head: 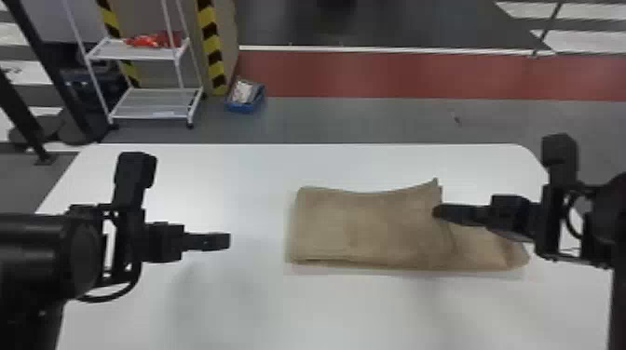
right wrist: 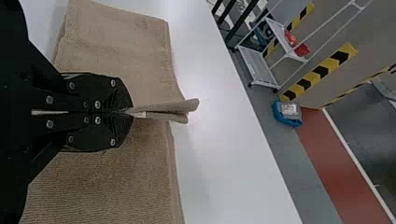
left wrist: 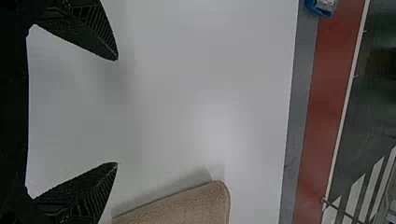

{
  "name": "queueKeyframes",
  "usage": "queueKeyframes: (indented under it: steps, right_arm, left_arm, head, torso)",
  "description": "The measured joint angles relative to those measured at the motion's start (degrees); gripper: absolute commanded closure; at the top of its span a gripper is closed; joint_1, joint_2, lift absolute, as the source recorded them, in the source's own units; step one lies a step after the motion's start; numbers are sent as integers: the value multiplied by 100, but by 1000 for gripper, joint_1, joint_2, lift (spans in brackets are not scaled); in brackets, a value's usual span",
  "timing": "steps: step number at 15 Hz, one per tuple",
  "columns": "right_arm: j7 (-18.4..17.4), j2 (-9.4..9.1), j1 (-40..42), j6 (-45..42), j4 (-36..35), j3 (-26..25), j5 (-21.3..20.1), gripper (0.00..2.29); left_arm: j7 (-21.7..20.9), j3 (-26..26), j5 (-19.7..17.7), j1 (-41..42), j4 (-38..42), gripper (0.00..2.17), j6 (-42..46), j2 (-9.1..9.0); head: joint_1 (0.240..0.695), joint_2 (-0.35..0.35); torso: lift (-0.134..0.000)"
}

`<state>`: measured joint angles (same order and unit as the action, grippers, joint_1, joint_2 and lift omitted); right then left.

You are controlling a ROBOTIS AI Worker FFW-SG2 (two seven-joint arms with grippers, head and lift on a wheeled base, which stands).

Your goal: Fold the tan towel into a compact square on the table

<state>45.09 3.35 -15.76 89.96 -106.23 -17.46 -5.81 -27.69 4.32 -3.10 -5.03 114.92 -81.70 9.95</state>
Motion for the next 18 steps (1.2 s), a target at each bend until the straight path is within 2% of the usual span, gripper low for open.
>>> queueKeyframes:
  steps: [3,7,9,12,14,18]
  right_arm:
    - [-40,-1,27,0,380,98,-59,1328]
    - [-14,12,39,0,342,-8,-26,1328]
    - [21,124,-30,0,41,-244,110,1328]
    - [26,423,-65,0,-293,-714,467,1328]
    - [26,496,22,0,-122,-826,520,1328]
    - [17,529,64,0,456,-767,434,1328]
  left_arm:
    - [-7,-5,2,8,1,80,1,-2]
    - [-9,-4,7,28,0,80,1,19]
    - [0,-28,23,27,-10,80,0,1]
    - [15,-50,38,2,-25,80,0,-9]
    - [22,-126,70,-28,-49,80,0,-9]
    - [18,-252,129,-54,-88,80,-17,-10]
  head:
    - [695,-18]
    - [695,-17]
    - [695,-44]
    - [695,-90]
    - [695,-110]
    - [695,-119]
  torso:
    - [-124]
    - [-124]
    - [-124]
    - [-124]
    - [-124]
    - [-124]
